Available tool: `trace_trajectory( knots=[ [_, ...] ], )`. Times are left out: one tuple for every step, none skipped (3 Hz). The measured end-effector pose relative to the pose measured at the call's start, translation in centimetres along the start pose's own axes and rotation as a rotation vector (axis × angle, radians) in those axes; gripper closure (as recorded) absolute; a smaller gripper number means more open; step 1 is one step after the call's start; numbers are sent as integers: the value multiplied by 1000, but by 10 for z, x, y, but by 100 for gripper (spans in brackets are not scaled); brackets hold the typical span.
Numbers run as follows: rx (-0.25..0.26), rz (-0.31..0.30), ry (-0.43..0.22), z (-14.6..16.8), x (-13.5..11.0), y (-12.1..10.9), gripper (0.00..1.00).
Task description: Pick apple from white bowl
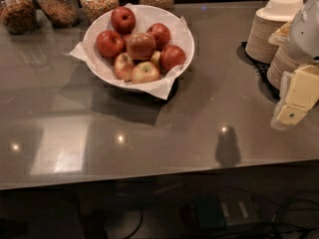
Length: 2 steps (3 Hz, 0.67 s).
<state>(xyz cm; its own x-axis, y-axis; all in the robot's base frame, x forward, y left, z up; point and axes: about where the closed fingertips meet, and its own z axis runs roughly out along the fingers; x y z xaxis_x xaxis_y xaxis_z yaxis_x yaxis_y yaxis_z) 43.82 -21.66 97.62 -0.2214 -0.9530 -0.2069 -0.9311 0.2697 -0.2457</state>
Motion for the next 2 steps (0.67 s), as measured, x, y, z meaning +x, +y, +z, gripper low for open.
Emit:
trace_trajectory(
  knots=[
    [10,-1,-11,-1,-3,-2,0],
    [39,-1,-62,3,-14,-12,0]
  ],
)
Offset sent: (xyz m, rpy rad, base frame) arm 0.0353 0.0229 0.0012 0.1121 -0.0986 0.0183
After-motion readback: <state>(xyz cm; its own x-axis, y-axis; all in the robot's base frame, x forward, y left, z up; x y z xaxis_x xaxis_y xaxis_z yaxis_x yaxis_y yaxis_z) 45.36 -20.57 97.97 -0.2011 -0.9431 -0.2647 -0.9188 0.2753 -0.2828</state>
